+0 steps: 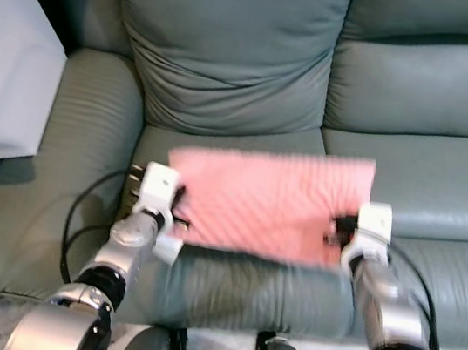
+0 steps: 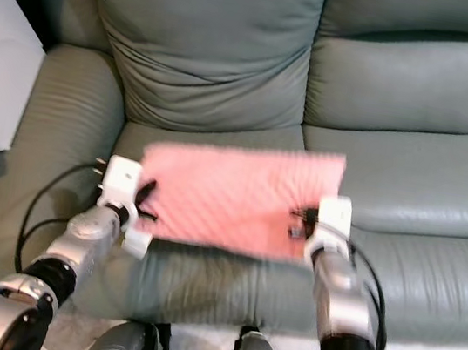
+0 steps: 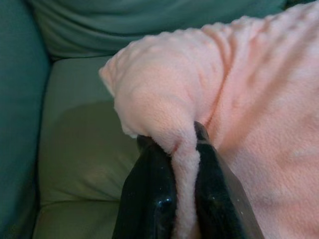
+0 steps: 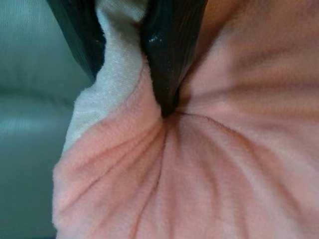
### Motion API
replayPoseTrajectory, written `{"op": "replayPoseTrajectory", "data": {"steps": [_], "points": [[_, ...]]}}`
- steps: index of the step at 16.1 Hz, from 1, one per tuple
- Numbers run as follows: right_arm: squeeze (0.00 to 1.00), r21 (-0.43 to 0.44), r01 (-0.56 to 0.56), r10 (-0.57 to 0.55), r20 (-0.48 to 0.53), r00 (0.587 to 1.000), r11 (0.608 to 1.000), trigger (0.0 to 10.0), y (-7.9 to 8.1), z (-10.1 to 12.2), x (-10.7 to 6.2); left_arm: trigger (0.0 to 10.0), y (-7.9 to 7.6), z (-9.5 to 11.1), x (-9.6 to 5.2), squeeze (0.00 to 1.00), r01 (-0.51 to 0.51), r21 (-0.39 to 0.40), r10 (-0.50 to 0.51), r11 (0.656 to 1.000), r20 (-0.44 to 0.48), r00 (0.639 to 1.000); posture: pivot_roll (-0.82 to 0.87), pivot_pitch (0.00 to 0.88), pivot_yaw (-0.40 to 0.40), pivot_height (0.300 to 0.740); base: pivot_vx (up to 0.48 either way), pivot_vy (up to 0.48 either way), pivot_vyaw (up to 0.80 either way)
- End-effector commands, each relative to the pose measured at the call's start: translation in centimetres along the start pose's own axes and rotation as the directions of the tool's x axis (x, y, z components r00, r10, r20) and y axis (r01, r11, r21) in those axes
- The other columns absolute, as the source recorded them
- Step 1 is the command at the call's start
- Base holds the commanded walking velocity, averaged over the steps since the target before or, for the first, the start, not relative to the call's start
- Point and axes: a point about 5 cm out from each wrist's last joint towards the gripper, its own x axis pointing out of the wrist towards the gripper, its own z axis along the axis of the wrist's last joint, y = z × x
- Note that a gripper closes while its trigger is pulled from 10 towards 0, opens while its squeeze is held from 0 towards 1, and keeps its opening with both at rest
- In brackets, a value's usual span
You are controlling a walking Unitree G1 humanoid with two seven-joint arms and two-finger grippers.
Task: Move the pillow to the sofa
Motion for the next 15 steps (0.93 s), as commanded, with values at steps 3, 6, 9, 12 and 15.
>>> {"op": "replayPoseTrajectory", "data": {"steps": [3,6,9,12,15], "points": [[0.00,-0.021,-0.045,0.044,-0.045,0.998,0.999,10.0,1.1,-1.2,0.4,10.0,2.5,-1.8,-0.9,0.00,-0.138,-0.065,0.135,0.988,-0.049,0.990,-0.09,0.393,0.094,0.740,0.000,0.000,0.00],[0.00,-0.028,-0.081,0.079,-0.069,0.994,0.996,10.0,2.1,-2.5,0.3,10.0,2.6,-2.9,-1.5,0.00,-0.180,-0.116,0.172,0.977,-0.071,0.982,-0.09,0.397,0.091,0.740,0.000,0.000,0.00],[0.00,-0.007,-0.076,0.076,-0.050,0.996,0.997,10.0,2.1,-2.9,0.2,10.0,2.4,-4.0,-1.9,0.00,-0.198,-0.213,0.182,0.957,-0.091,0.979,-0.10,0.399,0.090,0.740,0.000,0.000,0.00],[0.00,-0.031,-0.072,0.073,0.011,0.997,0.997,10.0,2.1,-2.6,0.2,10.0,2.0,-4.0,-1.9,0.00,-0.203,-0.259,0.187,0.944,-0.085,0.979,-0.09,0.397,0.081,0.740,0.000,0.000,0.00],[0.00,-0.066,-0.054,0.058,0.061,0.996,0.996,10.0,2.6,-1.8,0.4,10.0,1.6,-4.0,-1.8,0.00,-0.202,-0.297,0.183,0.933,-0.089,0.979,-0.10,0.393,0.077,0.740,0.000,0.000,0.00]]}}
